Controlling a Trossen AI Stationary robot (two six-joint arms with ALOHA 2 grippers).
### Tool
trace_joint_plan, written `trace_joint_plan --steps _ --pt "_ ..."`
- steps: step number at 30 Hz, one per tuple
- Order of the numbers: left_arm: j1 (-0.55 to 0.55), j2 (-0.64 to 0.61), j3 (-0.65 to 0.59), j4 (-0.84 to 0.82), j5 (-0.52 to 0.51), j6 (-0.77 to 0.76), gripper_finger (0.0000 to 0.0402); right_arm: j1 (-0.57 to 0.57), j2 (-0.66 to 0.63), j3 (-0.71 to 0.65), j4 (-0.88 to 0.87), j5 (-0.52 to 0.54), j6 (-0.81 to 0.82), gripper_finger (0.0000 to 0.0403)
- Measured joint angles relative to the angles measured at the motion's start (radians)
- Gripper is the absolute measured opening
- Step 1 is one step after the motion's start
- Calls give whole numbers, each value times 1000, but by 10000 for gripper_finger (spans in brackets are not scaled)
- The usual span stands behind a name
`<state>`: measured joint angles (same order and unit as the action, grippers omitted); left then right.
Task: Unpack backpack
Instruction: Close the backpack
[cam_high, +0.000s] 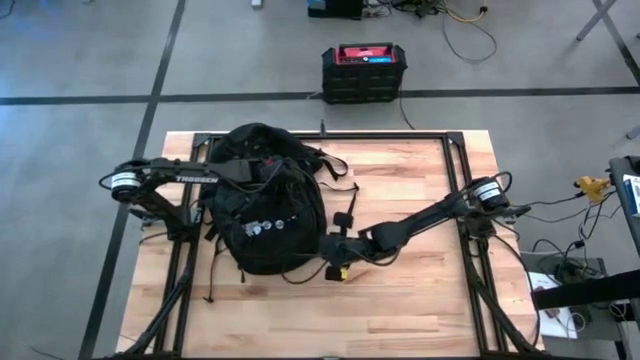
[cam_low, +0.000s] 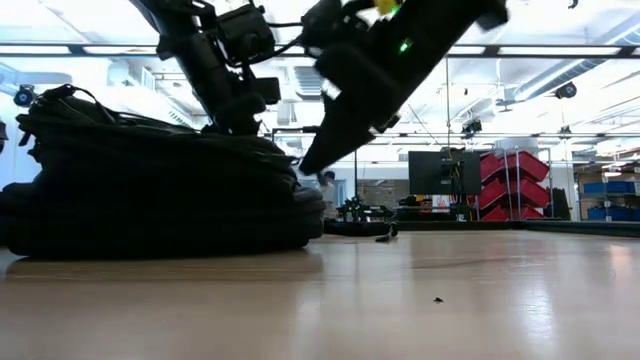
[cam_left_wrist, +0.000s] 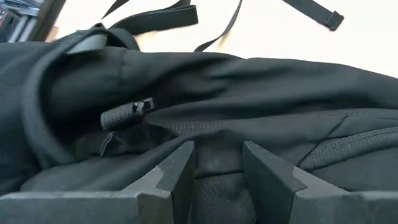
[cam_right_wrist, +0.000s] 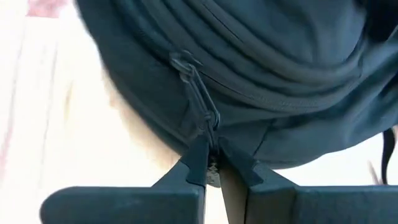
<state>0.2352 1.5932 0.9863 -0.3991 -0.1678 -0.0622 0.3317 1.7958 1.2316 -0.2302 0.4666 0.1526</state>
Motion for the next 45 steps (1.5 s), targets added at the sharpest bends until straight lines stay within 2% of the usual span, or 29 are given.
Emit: trace_joint_plan --steps 6,13,16,19,24,30,33,37,41,45 --pt "5 145 8 168 10 -8 119 59 -16 1 65 3 -62 1" --pt "20 216 83 163 27 36 119 60 29 3 281 -84 -162 0" --pt "32 215 113 149 21 76 119 63 47 29 314 -94 -194 0" --pt "55 201 161 70 7 113 119 67 55 34 303 -100 -192 1" --pt "75 145 265 -177 -57 136 119 80 30 11 229 -57 -138 2" --pt "84 18 305 -475 -243 114 119 87 4 -25 183 -36 -92 2" --pt "88 -71 260 -581 -283 56 119 88 -29 -56 160 -18 -70 2" --pt "95 -202 117 -577 -275 -39 119 86 -118 -107 64 92 -32 1" --pt "81 -300 -58 -469 -222 -124 119 57 -263 -174 -31 191 2 1" --pt "32 -334 -219 -277 -153 -197 119 21 -419 -255 -34 185 20 0"
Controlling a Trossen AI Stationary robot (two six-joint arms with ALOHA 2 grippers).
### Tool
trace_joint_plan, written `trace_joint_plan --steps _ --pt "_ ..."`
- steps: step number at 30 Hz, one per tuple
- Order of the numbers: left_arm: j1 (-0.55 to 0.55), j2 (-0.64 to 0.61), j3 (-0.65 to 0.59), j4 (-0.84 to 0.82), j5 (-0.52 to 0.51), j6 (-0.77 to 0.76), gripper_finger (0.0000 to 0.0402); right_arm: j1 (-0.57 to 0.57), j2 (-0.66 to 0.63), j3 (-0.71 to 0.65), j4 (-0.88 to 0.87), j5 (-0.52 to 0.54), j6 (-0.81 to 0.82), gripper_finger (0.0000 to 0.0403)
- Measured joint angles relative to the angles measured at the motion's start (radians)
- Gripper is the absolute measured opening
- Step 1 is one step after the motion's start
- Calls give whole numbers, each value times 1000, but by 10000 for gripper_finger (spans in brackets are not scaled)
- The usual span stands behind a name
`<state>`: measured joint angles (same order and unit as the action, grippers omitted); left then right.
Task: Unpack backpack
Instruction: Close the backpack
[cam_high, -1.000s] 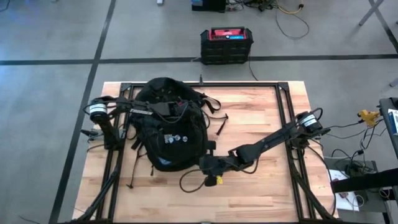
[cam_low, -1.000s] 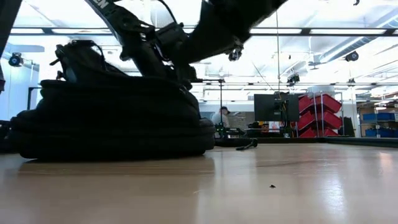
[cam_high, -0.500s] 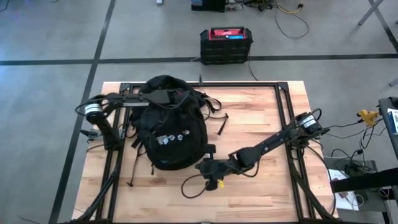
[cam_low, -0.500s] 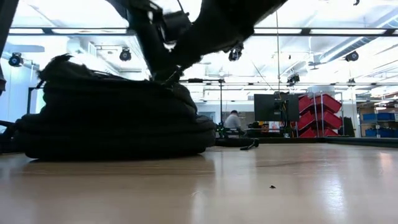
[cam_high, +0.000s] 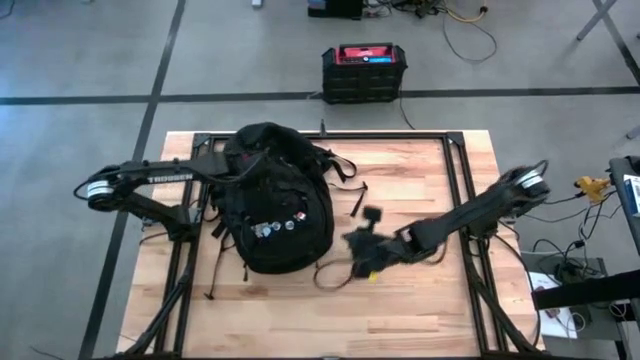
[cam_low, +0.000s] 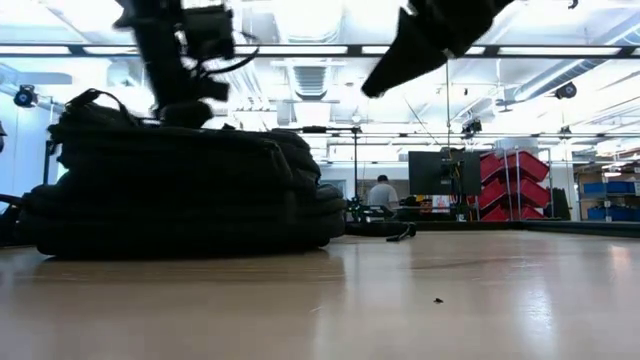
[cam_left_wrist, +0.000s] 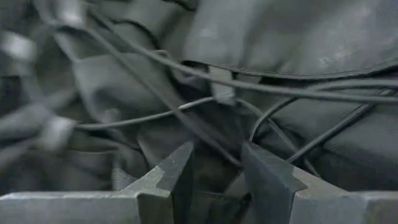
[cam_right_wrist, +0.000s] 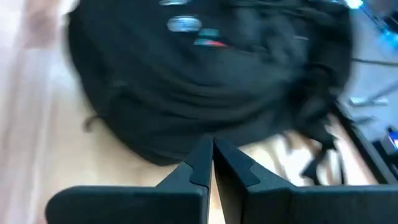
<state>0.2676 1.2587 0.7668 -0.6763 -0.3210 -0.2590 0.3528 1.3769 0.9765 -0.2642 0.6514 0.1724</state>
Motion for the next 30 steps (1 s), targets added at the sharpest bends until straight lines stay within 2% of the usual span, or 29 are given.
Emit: trace_joint_plan --steps 3,7,13,15,18,21,27,30 --pt "-34 9 -77 111 33 -67 119 -4 -61 -69 75 -38 4 0" --pt "-72 36 -118 217 41 -193 119 -1 -62 -156 203 -137 65 0" --pt "-102 100 -100 269 43 -347 119 14 66 -262 379 -377 224 0" --pt "-102 130 -80 269 51 -358 119 29 118 -273 450 -423 257 1" --pt "-102 191 -37 279 71 -354 119 42 195 -273 497 -453 277 14" --pt "-103 255 17 285 79 -313 119 37 239 -273 514 -448 274 43" --pt "-102 329 105 259 85 -203 119 32 261 -272 525 -443 273 119" --pt "-100 331 114 252 85 -187 119 20 263 -272 540 -435 276 140"
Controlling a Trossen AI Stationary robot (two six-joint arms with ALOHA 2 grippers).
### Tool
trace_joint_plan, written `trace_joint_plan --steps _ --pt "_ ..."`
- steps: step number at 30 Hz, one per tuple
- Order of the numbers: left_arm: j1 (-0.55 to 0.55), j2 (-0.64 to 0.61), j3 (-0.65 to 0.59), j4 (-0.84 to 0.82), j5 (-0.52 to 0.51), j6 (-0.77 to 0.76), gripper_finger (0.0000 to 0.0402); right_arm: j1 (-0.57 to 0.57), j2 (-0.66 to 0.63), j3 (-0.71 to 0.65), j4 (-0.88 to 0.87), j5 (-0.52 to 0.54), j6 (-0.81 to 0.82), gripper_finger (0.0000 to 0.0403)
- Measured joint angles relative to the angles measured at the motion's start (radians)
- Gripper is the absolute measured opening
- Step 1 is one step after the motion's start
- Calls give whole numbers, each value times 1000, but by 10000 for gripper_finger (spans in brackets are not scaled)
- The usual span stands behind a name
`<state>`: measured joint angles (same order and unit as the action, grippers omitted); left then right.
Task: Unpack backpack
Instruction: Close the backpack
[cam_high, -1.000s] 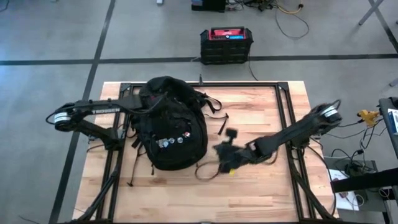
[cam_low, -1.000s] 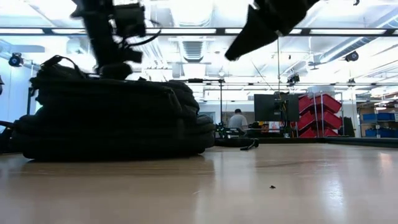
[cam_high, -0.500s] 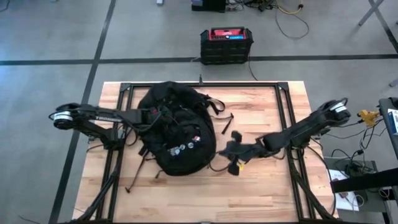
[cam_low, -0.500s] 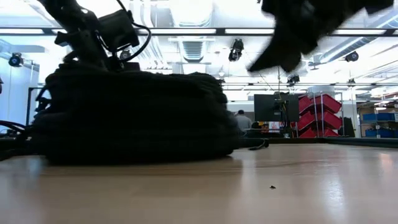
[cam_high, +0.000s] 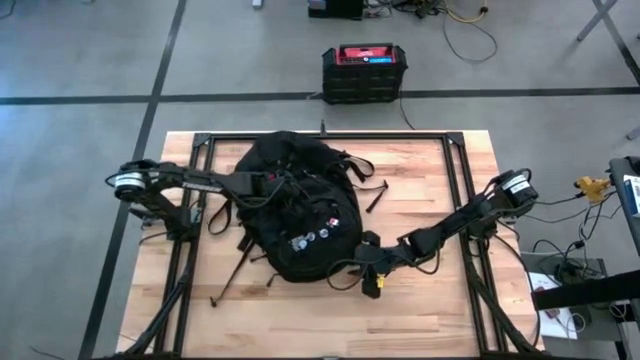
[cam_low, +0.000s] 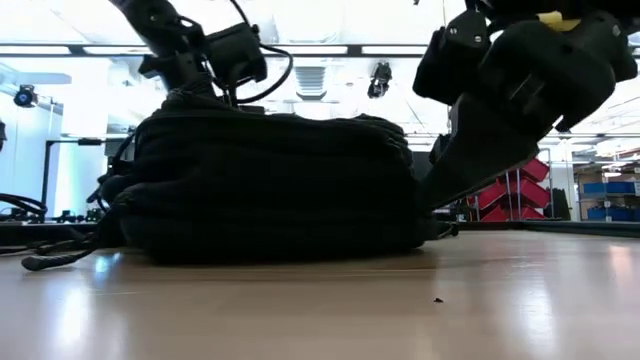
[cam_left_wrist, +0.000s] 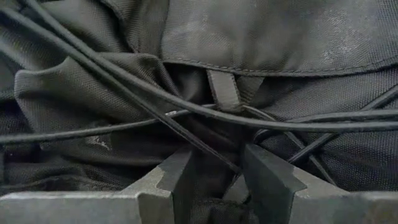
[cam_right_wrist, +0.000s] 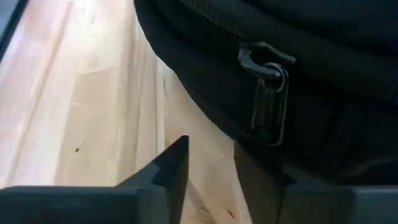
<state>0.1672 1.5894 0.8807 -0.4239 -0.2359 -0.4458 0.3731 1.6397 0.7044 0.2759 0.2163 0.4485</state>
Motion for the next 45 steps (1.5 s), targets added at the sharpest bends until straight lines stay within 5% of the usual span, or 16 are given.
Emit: trace_joint_plan --steps 14,31,34,39,45 --pt "0 -2 4 -51 -10 12 119 8 -80 0 -172 19 24 88" --pt "0 -2 3 -46 -13 12 119 -7 54 0 42 -11 -4 151" --pt "2 -2 3 -46 -13 15 119 -9 69 0 61 -6 -6 127" --pt "3 -2 6 -50 -13 24 119 -9 44 0 48 -14 -44 21" --pt "3 3 106 -204 -13 71 119 0 -79 0 -91 -13 -50 5"
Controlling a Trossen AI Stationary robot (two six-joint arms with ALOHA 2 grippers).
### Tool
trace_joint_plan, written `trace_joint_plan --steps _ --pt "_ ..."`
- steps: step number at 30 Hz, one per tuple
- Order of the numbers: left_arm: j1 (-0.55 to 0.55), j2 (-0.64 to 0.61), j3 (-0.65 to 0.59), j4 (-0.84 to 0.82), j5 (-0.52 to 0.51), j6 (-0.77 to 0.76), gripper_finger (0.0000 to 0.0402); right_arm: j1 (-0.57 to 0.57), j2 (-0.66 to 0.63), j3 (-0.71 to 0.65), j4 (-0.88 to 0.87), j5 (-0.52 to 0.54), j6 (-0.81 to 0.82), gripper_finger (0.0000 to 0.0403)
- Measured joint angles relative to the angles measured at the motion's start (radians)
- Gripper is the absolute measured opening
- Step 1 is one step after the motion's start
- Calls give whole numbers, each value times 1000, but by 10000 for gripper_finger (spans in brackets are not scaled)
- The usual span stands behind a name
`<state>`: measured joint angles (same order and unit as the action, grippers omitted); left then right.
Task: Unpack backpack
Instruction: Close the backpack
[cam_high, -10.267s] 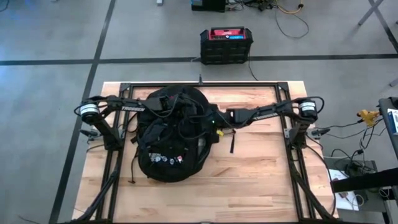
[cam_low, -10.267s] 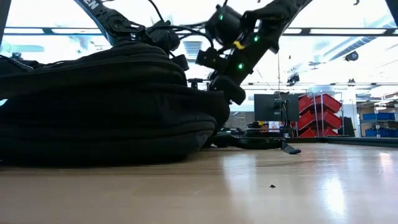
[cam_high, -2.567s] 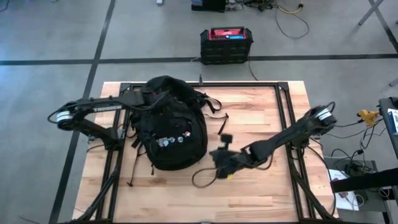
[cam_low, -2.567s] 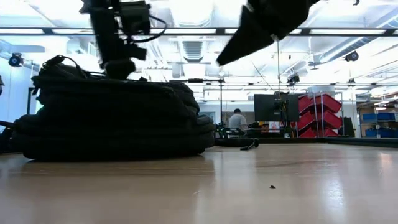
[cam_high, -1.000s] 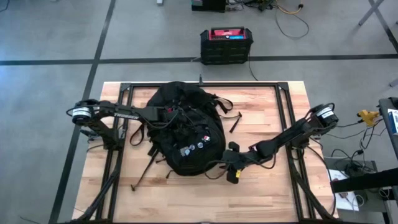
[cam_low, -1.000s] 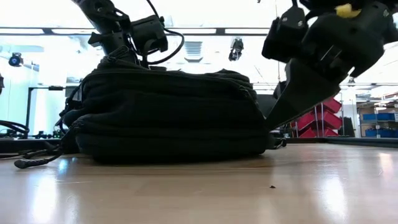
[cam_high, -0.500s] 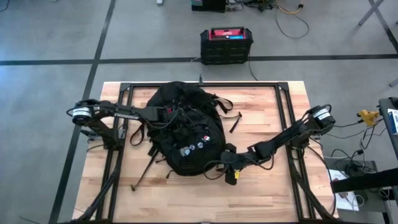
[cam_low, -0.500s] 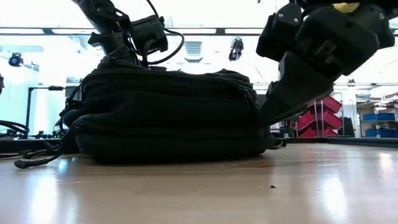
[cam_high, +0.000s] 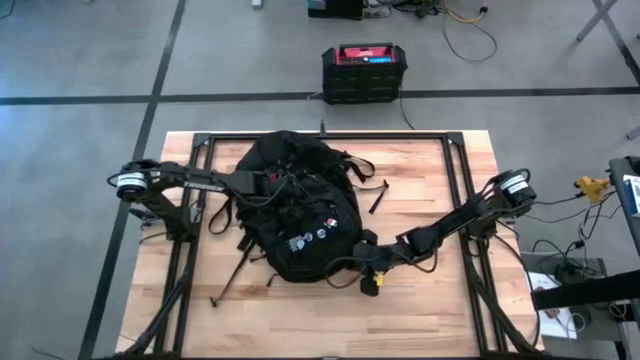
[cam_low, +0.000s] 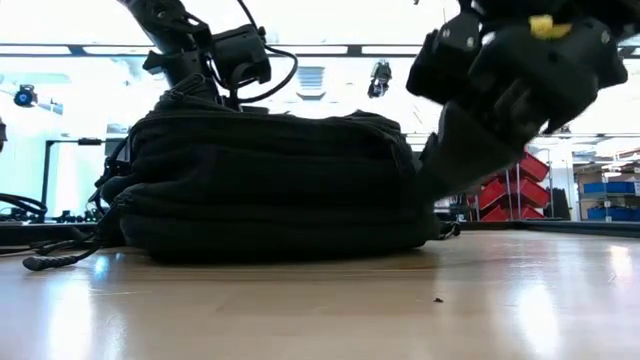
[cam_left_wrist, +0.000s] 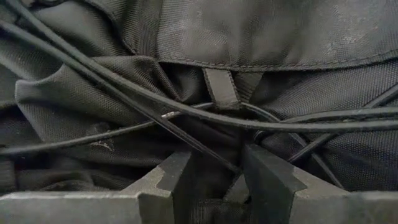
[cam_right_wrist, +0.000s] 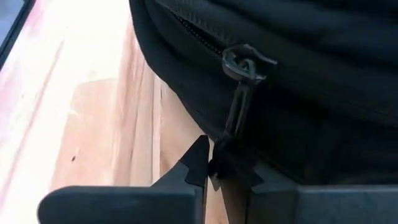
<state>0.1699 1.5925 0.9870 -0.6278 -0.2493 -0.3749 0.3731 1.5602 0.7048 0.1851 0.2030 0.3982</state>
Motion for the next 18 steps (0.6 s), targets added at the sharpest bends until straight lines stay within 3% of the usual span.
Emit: trace_joint_plan --steps 3,7,12,18 --pt "0 3 95 -129 1 29 119 7 -69 0 -65 7 -4 4" --pt "-15 1 212 -145 0 64 119 18 -140 0 -116 11 -10 2" --pt "-68 35 304 -63 -13 133 119 31 -180 0 -128 13 -29 1" --pt "-126 172 361 56 34 216 119 44 -187 0 -125 2 -33 1"
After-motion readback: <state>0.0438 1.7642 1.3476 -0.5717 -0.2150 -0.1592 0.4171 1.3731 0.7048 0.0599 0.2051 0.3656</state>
